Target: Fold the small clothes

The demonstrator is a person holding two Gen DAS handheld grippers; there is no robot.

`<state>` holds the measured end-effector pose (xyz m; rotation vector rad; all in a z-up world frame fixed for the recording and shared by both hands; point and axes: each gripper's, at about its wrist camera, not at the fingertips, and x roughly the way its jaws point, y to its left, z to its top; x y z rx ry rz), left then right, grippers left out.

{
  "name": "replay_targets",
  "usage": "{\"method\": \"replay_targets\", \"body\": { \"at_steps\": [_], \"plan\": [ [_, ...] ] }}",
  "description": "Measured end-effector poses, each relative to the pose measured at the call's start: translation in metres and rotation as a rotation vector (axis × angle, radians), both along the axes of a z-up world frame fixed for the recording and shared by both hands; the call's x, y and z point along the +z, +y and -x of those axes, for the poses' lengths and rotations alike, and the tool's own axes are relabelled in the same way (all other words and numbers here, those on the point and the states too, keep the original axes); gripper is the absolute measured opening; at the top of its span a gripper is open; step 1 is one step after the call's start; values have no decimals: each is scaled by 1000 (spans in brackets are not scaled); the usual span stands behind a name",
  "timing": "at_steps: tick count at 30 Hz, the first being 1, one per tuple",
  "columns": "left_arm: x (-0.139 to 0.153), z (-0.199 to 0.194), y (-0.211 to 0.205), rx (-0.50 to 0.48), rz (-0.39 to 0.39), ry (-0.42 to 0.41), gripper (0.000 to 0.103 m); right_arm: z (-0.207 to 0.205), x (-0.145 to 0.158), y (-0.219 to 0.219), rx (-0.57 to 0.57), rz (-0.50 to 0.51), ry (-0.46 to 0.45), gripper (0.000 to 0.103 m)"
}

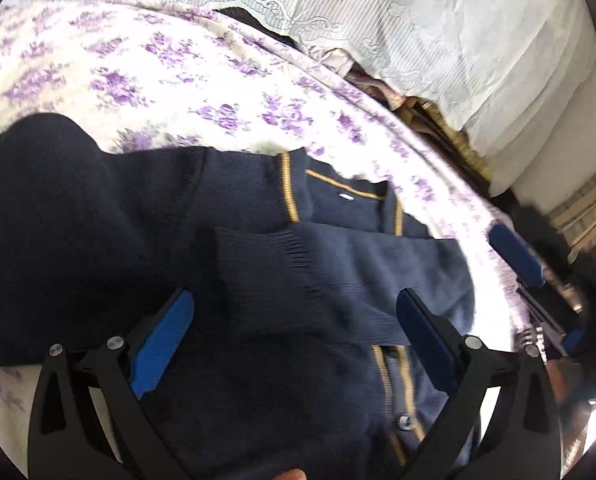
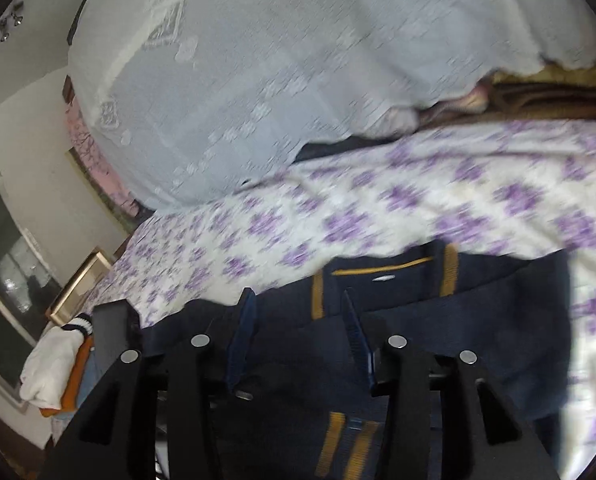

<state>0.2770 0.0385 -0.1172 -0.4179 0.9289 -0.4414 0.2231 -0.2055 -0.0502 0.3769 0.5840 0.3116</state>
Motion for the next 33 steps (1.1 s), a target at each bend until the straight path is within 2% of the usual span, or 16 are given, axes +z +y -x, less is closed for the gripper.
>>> {"method": "replay_targets", "body": {
  "at_steps": [3, 5, 7, 8, 10, 12, 14, 15, 17, 19, 21, 23, 25, 27, 29, 33],
  "plan": [
    [-1, -1, -5, -5, 16, 7, 98, 18, -4, -47, -103, 2, -6, 45],
    [-3, -6, -8, -2, 7, 22, 98, 27, -13, -77, -158, -59, 12, 45],
    [-4, -9, -7, 30, -5, 34, 87, 27, -24, -97, -185, -121, 31, 45],
    [-3, -8, -2, 38, -1, 36, 68, 28, -30, -105, -195, -149, 41, 45],
    [-3, -12, 3, 58, 3, 57, 45, 25, -41, -112, -212, -167, 65, 42],
    [1, -14, 8, 88, -23, 62, 26, 20, -45, -116, -211, -168, 79, 37],
    [6, -12, 14, 109, -41, 42, 12, 11, -41, -118, -211, -167, 76, 33],
    [12, -11, 18, 126, -60, 22, 12, 6, -39, -120, -214, -159, 71, 32],
    [16, -11, 21, 153, -108, 1, 12, -6, -35, -123, -224, -142, 72, 30],
    [11, -11, 22, 193, -214, -17, 12, -16, -37, -127, -234, -150, 89, 23],
    [-2, -12, 26, 198, -233, 20, 12, -24, -44, -130, -237, -152, 113, 18],
    [-9, -7, 30, 176, -161, 41, 14, -24, -53, -134, -253, -158, 124, 17],
    [-4, -5, 30, 136, -101, 36, 45, -21, -61, -138, -253, -178, 138, 17],
    [2, -5, 28, 124, -57, 23, 67, -20, -65, -142, -255, -195, 150, 17],
    [4, -9, 25, 103, 8, 25, 70, -18, -65, -145, -262, -203, 143, 17],
    [5, -14, 19, 101, 45, 57, 70, -15, -64, -150, -263, -218, 126, 18]
  ]
}}
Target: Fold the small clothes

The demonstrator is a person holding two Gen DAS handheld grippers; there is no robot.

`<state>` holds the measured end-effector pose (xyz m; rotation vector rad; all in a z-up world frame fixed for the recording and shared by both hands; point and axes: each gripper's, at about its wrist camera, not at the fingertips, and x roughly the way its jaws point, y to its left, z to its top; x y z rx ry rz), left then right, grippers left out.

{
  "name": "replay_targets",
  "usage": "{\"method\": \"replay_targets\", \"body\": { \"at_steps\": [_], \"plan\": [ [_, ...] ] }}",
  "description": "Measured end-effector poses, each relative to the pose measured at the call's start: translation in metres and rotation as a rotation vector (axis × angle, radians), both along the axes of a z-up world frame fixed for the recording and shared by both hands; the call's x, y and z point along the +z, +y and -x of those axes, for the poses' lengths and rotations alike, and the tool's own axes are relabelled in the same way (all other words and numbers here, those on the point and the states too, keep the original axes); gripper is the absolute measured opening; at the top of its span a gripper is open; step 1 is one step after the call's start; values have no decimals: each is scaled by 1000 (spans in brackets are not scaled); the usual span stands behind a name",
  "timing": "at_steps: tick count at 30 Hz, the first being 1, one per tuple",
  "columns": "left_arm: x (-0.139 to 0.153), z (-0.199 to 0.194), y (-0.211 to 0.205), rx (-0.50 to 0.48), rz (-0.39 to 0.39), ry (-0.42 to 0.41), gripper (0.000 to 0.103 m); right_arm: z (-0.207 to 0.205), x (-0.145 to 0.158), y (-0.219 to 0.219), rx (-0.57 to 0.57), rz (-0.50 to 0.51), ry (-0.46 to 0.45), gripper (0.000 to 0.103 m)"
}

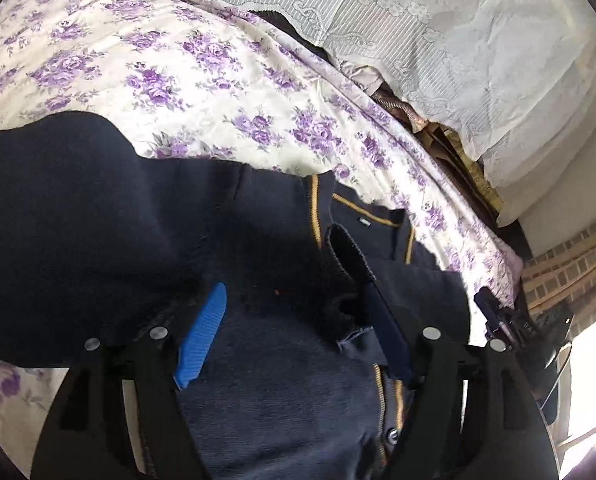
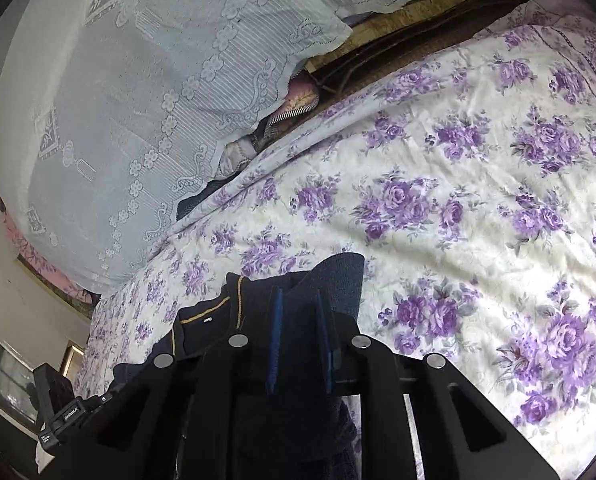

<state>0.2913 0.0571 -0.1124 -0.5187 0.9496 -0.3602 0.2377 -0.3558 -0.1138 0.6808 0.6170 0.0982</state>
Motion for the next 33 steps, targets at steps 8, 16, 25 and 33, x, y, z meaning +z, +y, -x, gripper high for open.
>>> {"method": "replay_targets", "body": {
  "at_steps": [8, 16, 25, 33],
  "plan": [
    [-4, 1, -14, -68, 93, 45, 71, 0, -5, -8, -11, -39, 10, 19],
    [-15, -6, -16, -24, 55, 89, 42, 2, -4, -9, -13, -44, 3, 19],
    [0, 3, 10, 67, -46, -11, 3, -4, 6, 6, 38, 6, -27, 14],
    [-27, 4, 12, 72, -138, 1, 6, -59, -32, 56, 120, 302, 200, 5]
  ]
}}
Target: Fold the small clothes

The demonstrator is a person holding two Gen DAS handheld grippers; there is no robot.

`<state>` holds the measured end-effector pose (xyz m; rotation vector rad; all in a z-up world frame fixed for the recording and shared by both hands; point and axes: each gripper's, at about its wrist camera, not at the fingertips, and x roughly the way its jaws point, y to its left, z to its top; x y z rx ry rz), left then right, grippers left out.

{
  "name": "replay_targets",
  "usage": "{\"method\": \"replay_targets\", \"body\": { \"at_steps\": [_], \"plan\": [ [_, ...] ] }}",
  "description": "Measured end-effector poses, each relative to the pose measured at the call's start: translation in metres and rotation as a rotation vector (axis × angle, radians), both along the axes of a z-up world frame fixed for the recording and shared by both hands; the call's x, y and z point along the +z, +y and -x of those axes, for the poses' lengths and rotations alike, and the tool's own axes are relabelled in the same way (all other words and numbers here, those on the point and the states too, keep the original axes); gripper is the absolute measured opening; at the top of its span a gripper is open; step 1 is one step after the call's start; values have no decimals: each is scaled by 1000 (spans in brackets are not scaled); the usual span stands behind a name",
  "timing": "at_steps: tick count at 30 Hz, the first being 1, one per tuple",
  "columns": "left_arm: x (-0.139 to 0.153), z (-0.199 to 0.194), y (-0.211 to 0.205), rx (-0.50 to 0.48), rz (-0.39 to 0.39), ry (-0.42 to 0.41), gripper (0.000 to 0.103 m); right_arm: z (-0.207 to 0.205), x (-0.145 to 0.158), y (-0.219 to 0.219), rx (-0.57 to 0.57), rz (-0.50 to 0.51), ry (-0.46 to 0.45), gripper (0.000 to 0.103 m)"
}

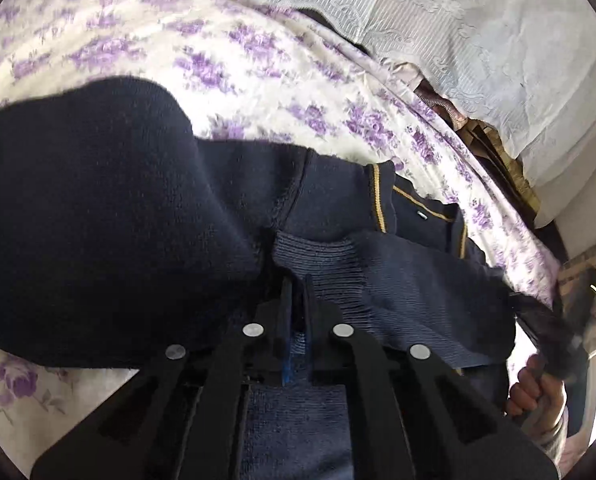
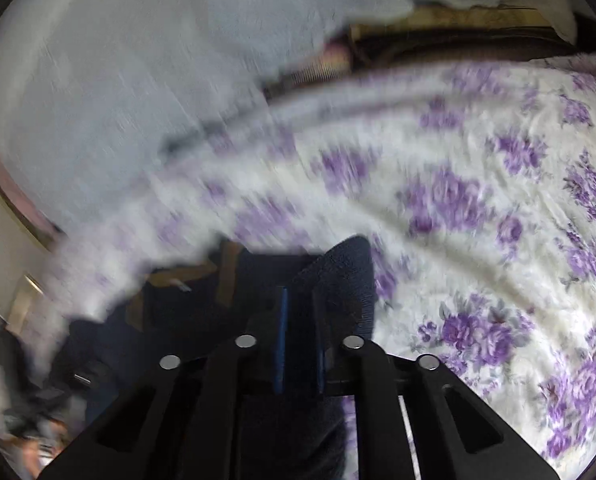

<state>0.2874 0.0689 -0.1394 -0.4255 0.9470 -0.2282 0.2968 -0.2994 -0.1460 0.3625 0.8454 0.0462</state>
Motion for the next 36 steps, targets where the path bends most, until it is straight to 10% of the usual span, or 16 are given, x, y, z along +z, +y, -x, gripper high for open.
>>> {"method": "replay_targets", "body": {
  "at_steps": [9, 17, 22, 30, 36],
  "plan": [
    [0, 6, 6, -10, 34, -5, 6, 49, 27, -15, 53, -92, -97, 5],
    [-3, 12, 10, -16, 76, -6, 7, 87, 6, -5, 113, -61, 2, 0],
    [3, 22, 9, -54, 73, -26, 43, 96, 34, -12, 32, -53, -97, 3],
    [6, 26, -24, -100, -126, -73, 54, 1, -2, -25, -42, -98, 26, 0],
    [13, 31, -17, -79, -98, -67, 62, 50, 24, -23, -47, -121, -93, 5]
  ]
}}
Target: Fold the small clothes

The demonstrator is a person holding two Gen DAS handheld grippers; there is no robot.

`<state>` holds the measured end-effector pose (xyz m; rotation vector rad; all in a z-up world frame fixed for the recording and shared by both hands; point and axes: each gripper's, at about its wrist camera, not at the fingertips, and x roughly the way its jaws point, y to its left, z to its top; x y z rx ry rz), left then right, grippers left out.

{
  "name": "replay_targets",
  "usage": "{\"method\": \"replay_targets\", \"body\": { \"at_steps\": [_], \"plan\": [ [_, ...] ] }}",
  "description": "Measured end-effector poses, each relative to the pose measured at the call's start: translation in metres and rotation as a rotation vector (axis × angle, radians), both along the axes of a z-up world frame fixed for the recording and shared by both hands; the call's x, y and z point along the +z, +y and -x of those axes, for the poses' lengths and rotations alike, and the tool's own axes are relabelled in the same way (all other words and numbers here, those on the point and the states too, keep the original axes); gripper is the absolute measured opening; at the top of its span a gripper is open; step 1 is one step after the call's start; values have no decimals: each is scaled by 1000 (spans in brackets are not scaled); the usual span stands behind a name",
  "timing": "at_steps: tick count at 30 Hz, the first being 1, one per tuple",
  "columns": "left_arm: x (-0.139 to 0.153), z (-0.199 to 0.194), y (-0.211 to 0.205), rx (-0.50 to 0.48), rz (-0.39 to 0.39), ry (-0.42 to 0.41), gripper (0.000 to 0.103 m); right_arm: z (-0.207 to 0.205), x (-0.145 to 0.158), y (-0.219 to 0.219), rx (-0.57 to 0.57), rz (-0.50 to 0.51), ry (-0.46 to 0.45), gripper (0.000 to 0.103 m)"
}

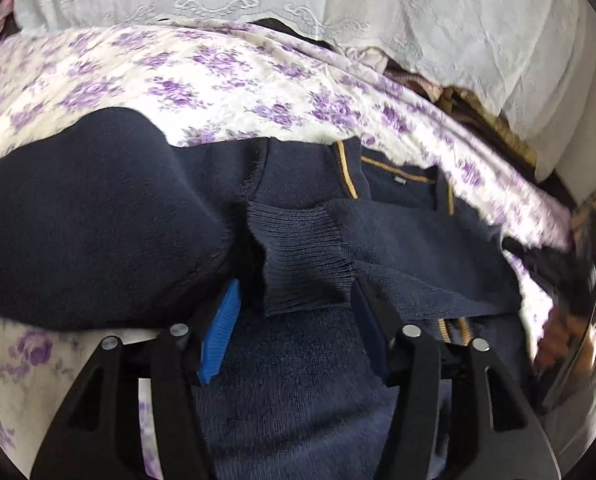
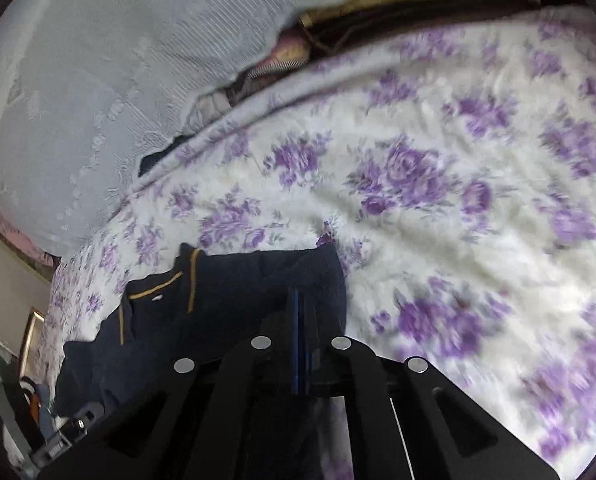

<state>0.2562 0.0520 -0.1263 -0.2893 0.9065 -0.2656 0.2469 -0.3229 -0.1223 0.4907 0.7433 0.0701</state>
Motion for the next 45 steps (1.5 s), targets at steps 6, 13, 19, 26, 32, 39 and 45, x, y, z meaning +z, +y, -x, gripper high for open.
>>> {"method": "replay_targets", "body": {
  "at_steps": [6, 13, 19, 26, 32, 39, 45],
  "plan": [
    [-4, -2, -8, -11, -50, 19, 68, 18, -25, 24, 125, -8, 58, 14],
    [10, 25, 71, 105, 193, 77, 74, 80, 8, 17, 46, -34, -104, 38],
    [-1, 66, 189, 385, 415, 85, 74, 111, 36, 62, 107, -31, -175, 51],
    [-19, 43, 244, 546, 521, 89, 49, 113, 85, 131, 188, -116, -242, 65],
    [-27, 47, 257, 585, 532, 70, 15, 106, 100, 165, 222, -123, -262, 68],
    [36, 47, 195, 423, 235, -59, 14, 89, 72, 150, 229, -87, -192, 62],
    [73, 24, 121, 242, 99, -117, 14, 88, 74, 135, 224, -112, -199, 63]
  ]
}}
